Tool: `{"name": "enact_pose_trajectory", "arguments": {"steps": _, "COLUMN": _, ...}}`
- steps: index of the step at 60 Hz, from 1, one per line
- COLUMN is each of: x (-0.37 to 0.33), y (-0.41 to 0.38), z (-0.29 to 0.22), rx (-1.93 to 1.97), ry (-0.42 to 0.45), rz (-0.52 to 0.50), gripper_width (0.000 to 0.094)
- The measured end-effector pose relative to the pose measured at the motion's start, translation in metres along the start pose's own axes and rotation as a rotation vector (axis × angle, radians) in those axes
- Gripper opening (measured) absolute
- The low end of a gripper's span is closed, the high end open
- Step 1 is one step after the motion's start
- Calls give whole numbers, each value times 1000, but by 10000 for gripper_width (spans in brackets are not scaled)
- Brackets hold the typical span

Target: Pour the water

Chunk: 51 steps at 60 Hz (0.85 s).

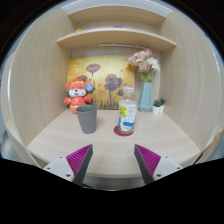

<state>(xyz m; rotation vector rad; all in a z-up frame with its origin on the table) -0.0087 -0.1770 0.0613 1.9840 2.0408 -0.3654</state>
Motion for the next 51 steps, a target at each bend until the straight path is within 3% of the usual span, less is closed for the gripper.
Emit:
{"name": "enact_pose_trajectory", "arguments": {"steps": 12, "x": -67, "y": -39, "z": -34, "rx": -1, "ry": 67, "rz": -72, "gripper_width": 868}}
{"name": "enact_pose_trajectory", "arguments": {"steps": 30, "x": -136, "y": -37, "z": -106, "rx": 18, "ry": 243, "rz": -39, "gripper_width": 867}}
{"name": "enact_pose_trajectory", "arguments": {"steps": 51, "x": -158, "y": -28, "z": -124, "rx": 24, "ry": 299, "rz": -15, "gripper_width": 859}}
Point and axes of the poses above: the point between the fingertips, and its own axes, seen from behind it with the camera up: y to the right, z down, x forward, the way the camera looks, the point moved 2 cm from there along -x, backward, against the way the camera looks, and after that the axes turned 1 degree about -z, right-handed, at the moved point
